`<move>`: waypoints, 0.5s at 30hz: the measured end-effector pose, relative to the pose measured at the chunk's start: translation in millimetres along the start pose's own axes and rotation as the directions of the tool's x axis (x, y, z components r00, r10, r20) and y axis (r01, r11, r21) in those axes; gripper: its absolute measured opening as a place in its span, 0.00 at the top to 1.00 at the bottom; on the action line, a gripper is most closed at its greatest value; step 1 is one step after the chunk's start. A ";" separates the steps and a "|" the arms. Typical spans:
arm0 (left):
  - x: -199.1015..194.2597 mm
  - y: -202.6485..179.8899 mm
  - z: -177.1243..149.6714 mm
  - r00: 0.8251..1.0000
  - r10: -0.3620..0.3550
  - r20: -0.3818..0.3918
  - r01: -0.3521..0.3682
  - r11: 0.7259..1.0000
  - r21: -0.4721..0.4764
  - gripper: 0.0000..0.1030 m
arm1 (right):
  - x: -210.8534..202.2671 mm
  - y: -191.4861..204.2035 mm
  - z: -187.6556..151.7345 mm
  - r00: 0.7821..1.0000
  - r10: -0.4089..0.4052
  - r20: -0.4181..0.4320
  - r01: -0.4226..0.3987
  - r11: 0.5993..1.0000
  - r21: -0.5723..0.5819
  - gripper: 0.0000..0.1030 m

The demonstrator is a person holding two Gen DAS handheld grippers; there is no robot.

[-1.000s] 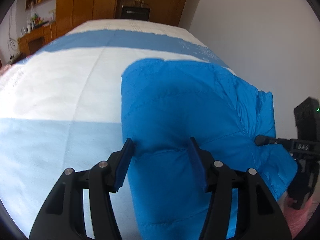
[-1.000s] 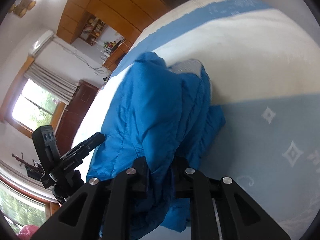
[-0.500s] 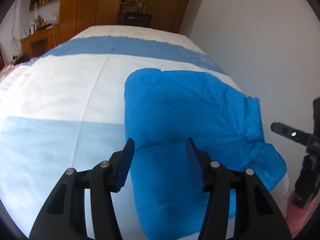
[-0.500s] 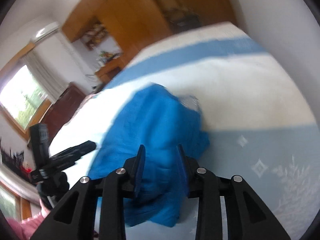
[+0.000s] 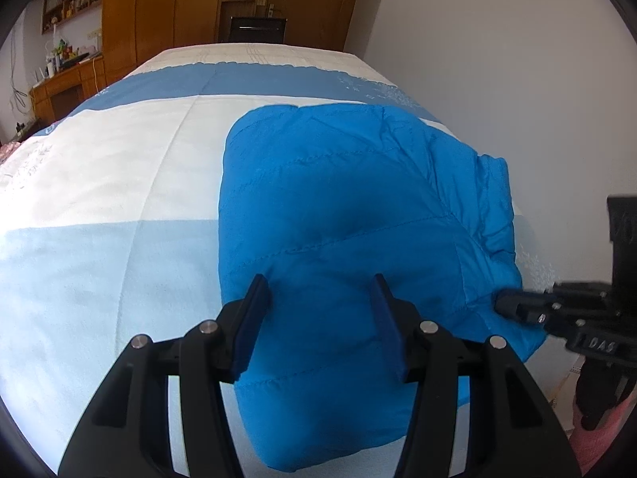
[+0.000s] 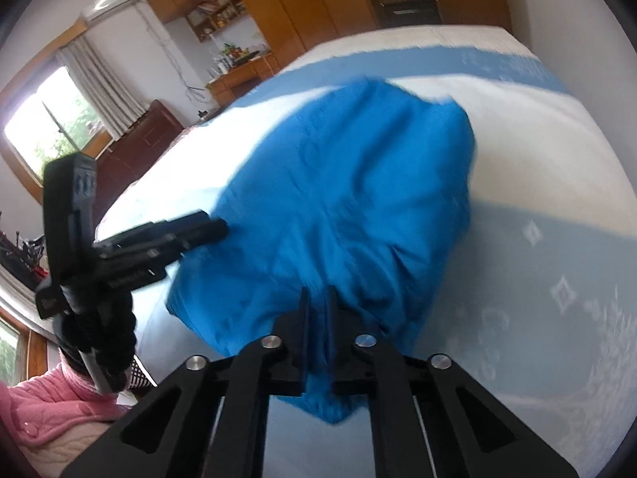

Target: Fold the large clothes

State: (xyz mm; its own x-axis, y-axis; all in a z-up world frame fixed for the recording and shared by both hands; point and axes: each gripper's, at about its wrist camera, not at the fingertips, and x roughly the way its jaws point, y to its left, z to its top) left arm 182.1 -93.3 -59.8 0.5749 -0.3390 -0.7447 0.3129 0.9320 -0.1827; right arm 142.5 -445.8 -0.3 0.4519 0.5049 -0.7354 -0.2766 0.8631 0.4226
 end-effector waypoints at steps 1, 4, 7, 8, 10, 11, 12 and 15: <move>1.7 -0.1 -1.6 1.000 0.002 -0.001 -0.002 1.000 0.001 0.48 | 3.1 -4.4 -4.4 1.000 0.006 -0.006 -0.006 1.000 0.012 0.98; 7.3 -2.5 -7.1 1.000 0.017 0.000 -0.017 1.000 0.011 0.48 | 11.0 -10.5 -10.3 1.000 0.012 -0.008 -0.012 1.000 0.026 1.00; 9.3 -1.5 -12.6 1.000 0.021 0.003 -0.021 1.000 0.014 0.48 | 20.2 -11.1 -12.5 1.000 0.009 -0.002 -0.009 1.000 0.028 1.00; 9.0 0.7 -15.6 1.000 0.019 0.002 -0.019 1.000 0.012 0.48 | 22.4 -10.5 -13.1 1.000 0.006 0.001 -0.006 1.000 0.027 1.00; 10.2 2.9 -18.6 1.000 0.013 -0.003 -0.013 1.000 0.007 0.48 | 26.6 -11.4 -16.4 1.000 0.004 0.014 -0.005 1.000 0.028 1.00; 10.8 3.2 -18.6 1.000 0.011 -0.004 -0.011 1.000 0.005 0.48 | 28.5 -12.1 -19.4 1.000 0.006 0.018 -0.007 0.999 0.031 1.00; 11.2 3.3 -19.9 1.000 0.013 -0.004 -0.013 1.000 0.006 0.48 | 30.4 -13.6 -20.3 1.000 0.011 0.022 -0.012 0.999 0.039 1.00; 12.8 0.9 -25.0 1.000 0.029 0.000 -0.029 0.999 0.018 0.48 | 33.3 -17.3 -22.6 0.999 0.023 0.030 -0.024 0.998 0.055 1.00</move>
State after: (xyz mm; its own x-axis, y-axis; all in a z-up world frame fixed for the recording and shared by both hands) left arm 170.9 -93.7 -85.5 0.5841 -0.3117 -0.7495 0.3098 0.9390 -0.1491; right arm 143.2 -444.2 -44.1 0.4707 0.5245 -0.7095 -0.2404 0.8499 0.4688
